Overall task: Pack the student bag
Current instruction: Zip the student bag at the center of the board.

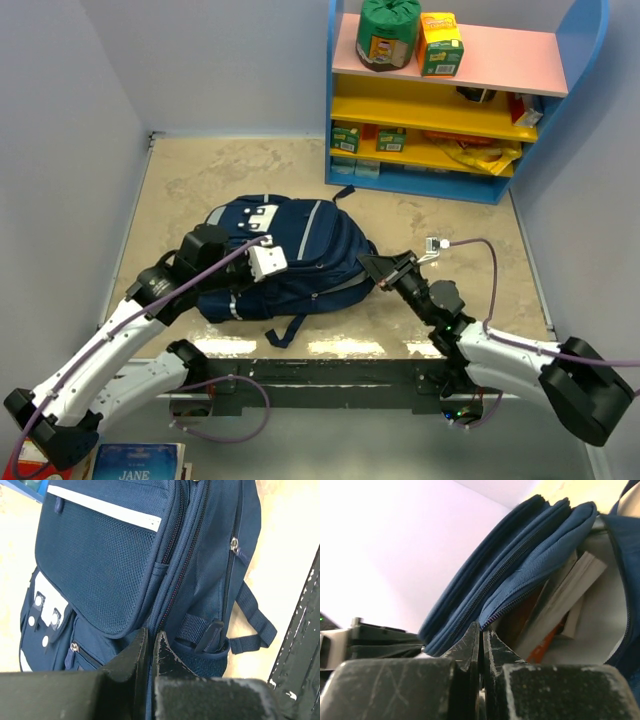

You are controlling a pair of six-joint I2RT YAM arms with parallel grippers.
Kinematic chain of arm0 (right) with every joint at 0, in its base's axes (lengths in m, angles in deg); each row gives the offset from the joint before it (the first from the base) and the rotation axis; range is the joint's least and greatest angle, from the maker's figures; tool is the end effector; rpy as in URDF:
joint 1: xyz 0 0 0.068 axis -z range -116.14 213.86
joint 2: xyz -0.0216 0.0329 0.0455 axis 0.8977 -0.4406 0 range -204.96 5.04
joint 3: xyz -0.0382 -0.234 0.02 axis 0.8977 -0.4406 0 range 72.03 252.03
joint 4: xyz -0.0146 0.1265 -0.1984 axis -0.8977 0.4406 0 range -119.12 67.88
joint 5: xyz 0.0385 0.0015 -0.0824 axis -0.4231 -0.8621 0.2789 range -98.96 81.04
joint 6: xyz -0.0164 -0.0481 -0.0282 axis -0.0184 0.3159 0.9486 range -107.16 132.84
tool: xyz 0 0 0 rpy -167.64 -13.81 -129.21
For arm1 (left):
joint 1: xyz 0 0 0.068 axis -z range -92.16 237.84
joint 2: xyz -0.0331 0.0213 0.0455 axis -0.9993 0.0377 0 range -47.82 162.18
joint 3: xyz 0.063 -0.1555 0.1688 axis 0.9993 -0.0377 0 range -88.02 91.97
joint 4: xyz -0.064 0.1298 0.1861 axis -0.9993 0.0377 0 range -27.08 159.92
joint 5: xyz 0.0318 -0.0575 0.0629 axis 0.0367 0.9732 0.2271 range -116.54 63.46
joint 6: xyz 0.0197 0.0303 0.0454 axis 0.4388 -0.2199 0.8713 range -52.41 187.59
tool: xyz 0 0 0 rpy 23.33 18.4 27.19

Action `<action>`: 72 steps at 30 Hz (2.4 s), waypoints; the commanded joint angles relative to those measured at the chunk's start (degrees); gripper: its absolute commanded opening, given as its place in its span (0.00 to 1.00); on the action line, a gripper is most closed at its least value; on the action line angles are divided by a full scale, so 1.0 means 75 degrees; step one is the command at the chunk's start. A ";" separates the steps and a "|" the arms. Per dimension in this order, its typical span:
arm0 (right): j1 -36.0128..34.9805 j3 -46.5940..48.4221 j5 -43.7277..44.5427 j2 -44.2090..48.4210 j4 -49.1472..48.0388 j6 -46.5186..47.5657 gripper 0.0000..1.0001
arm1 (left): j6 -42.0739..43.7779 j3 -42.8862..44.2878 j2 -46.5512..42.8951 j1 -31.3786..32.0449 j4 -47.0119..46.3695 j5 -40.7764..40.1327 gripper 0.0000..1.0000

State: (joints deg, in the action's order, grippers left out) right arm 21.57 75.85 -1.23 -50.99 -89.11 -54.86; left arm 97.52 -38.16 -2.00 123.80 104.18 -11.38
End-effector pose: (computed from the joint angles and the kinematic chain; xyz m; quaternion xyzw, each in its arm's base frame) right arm 0.1425 0.1221 0.1830 0.1938 0.6288 0.5903 0.4675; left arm 0.1269 -0.1055 0.2830 0.5321 0.7133 -0.1411 0.4338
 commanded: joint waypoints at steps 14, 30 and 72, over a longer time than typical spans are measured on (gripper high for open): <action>-0.0290 0.3593 0.0212 0.1670 0.7622 0.3718 0.66 | -0.0417 -0.0098 0.0312 -0.0272 -0.1035 0.0006 0.00; -0.5120 0.3887 0.4933 -0.1423 0.7873 0.3015 0.73 | -0.0077 0.0734 0.1859 -0.0131 -0.1071 0.0217 0.00; -0.5050 0.3467 0.6260 -0.2682 0.5597 0.3530 0.00 | 0.0169 0.0266 0.1320 -0.0061 -0.0743 0.0335 0.00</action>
State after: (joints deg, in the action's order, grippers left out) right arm -16.65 105.40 43.75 -77.94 -45.97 -27.28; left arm 97.46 -35.84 9.78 123.21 101.07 -9.00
